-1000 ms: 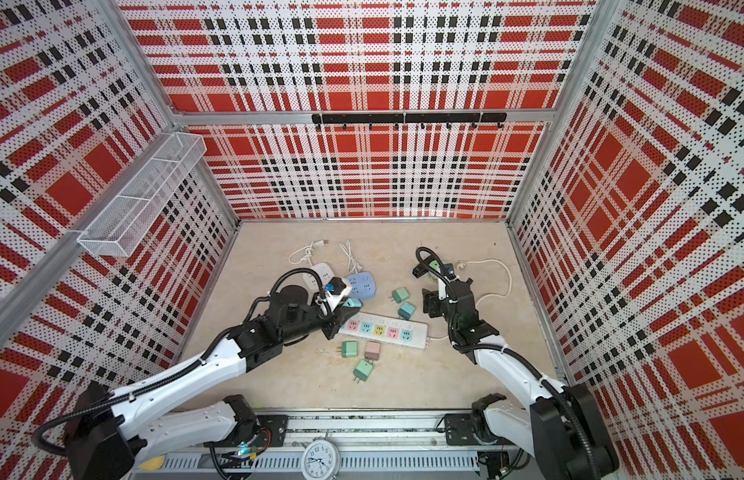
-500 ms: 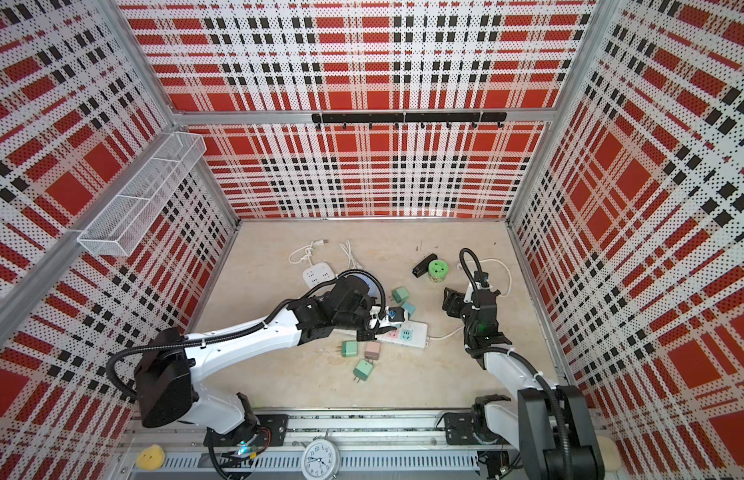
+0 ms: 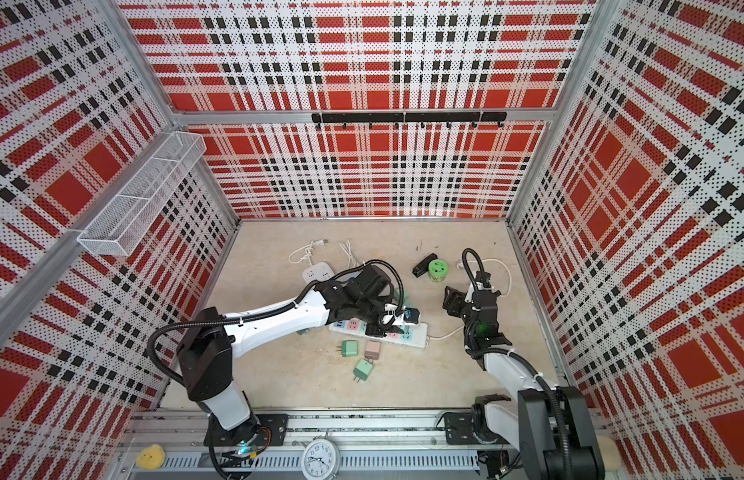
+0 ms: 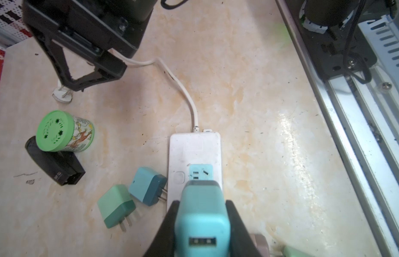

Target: Insert the plug

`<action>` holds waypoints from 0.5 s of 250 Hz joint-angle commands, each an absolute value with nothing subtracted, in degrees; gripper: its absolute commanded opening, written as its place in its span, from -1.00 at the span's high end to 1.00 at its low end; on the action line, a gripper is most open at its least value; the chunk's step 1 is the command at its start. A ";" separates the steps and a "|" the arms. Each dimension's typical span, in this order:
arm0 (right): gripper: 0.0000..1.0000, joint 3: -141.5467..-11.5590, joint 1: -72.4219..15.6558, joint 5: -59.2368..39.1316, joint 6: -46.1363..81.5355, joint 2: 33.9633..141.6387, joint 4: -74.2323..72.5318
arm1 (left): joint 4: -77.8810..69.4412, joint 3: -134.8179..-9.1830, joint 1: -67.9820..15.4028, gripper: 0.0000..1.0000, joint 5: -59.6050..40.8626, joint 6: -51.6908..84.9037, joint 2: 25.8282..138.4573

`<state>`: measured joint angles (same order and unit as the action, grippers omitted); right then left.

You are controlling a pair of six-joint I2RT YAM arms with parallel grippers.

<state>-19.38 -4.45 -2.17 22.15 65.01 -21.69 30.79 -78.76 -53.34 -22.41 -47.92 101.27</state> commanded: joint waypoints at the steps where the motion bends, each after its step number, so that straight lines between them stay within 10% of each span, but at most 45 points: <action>1: -0.48 -19.33 -4.31 -1.41 22.62 64.91 -24.21 | 32.00 -81.68 -52.58 1.00 -25.88 -52.24 104.28; 125: -0.51 -19.84 -4.33 -1.05 22.85 65.57 -23.73 | 37.03 -88.48 -51.42 1.00 -25.95 -55.56 114.28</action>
